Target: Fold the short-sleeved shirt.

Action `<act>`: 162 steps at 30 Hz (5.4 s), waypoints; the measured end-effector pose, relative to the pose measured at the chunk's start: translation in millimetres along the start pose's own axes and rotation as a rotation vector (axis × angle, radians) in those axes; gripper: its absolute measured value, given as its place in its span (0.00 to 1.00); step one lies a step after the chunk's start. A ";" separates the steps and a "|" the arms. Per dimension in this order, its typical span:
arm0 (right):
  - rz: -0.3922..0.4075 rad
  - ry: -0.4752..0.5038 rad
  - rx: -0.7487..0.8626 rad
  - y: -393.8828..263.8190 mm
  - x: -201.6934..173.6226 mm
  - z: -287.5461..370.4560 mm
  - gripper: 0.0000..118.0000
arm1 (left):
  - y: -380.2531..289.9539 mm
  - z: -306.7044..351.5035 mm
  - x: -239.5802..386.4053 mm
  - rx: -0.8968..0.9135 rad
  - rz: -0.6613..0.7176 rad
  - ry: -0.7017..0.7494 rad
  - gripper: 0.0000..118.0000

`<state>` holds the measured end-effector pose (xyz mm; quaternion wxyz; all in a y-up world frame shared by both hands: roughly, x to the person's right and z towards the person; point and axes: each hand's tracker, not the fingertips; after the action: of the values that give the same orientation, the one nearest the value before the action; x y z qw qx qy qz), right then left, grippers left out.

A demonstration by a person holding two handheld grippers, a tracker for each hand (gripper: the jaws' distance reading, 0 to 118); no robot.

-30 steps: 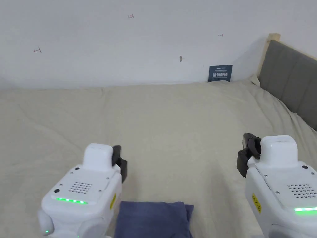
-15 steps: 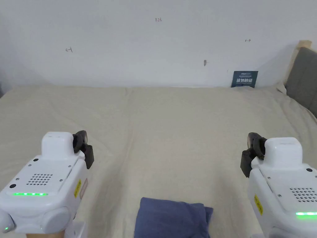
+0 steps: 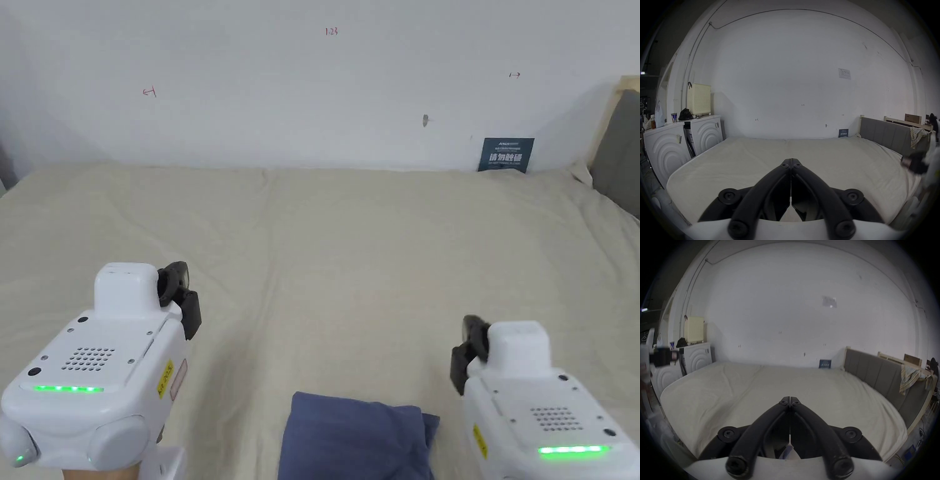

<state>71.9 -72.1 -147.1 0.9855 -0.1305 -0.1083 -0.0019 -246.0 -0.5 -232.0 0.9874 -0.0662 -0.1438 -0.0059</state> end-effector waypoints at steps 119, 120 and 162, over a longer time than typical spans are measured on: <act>-0.011 -0.053 0.255 125.6 19.9 15.0 0.00 | 65.9 -15.9 -9.7 0.160 -0.063 0.159 0.88; -0.012 -0.058 0.258 124.3 21.9 16.0 0.00 | 62.6 -15.8 -4.4 0.162 -0.055 0.154 0.88; -0.003 -0.054 0.272 118.7 26.0 20.2 0.00 | 44.3 -10.9 37.3 0.130 -0.047 -0.003 0.01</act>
<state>96.8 48.4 -153.0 0.9909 0.0044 -0.1340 0.0148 -205.8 42.2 -237.4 0.9890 0.0015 -0.1468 -0.0194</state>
